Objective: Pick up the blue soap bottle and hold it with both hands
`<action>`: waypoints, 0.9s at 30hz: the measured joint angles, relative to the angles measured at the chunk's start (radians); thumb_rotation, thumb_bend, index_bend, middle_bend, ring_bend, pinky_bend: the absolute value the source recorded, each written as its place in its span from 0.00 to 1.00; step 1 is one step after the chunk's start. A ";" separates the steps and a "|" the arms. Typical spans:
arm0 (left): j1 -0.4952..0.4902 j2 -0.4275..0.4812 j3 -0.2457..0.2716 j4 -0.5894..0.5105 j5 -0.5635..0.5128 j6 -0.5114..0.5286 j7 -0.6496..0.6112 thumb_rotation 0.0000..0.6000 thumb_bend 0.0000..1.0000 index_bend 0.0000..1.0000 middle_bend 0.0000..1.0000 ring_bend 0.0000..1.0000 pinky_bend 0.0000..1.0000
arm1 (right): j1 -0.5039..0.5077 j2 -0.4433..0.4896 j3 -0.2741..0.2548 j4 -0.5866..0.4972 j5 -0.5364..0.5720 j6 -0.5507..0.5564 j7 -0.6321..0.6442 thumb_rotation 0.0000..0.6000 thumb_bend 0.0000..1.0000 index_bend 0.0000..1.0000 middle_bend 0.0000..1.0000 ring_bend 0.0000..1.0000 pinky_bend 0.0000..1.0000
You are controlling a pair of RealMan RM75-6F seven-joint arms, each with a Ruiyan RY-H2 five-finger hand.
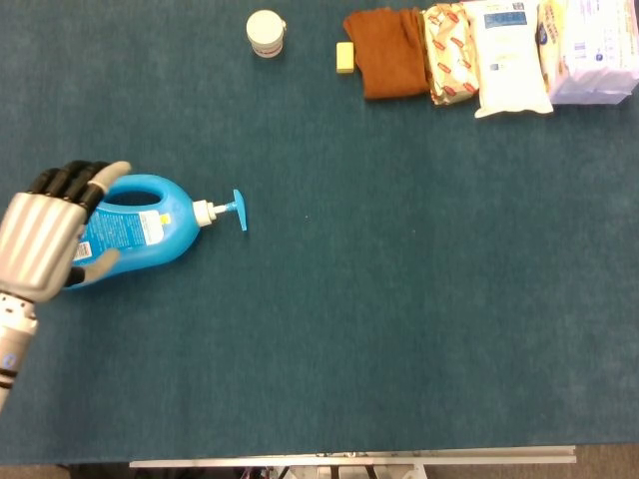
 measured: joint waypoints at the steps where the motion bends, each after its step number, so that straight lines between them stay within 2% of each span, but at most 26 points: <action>1: -0.009 0.000 -0.002 -0.008 -0.005 -0.015 0.007 1.00 0.20 0.15 0.20 0.18 0.24 | 0.002 0.002 0.002 -0.004 0.000 0.001 -0.002 1.00 0.24 0.30 0.43 0.38 0.32; 9: -0.097 -0.057 -0.029 -0.064 -0.084 -0.127 0.104 1.00 0.20 0.15 0.19 0.18 0.23 | 0.006 0.014 0.000 -0.034 0.006 0.007 -0.032 1.00 0.24 0.30 0.42 0.38 0.32; 18: -0.191 -0.160 -0.053 -0.049 -0.222 -0.225 0.271 1.00 0.20 0.15 0.18 0.17 0.23 | -0.006 0.007 -0.021 -0.021 0.000 0.015 -0.013 1.00 0.24 0.30 0.42 0.38 0.32; 20: -0.212 -0.187 -0.057 -0.036 -0.271 -0.243 0.316 1.00 0.20 0.15 0.16 0.15 0.19 | -0.008 0.005 -0.025 -0.014 0.000 0.015 -0.005 1.00 0.24 0.30 0.42 0.38 0.32; 23: -0.243 -0.225 -0.062 -0.018 -0.341 -0.262 0.377 1.00 0.20 0.15 0.11 0.07 0.09 | -0.012 0.004 -0.028 -0.004 0.004 0.016 0.011 1.00 0.24 0.30 0.42 0.38 0.32; 27: -0.279 -0.281 -0.067 0.013 -0.413 -0.266 0.449 1.00 0.20 0.15 0.09 0.03 0.06 | -0.021 0.003 -0.030 0.014 0.012 0.025 0.031 1.00 0.24 0.30 0.42 0.38 0.32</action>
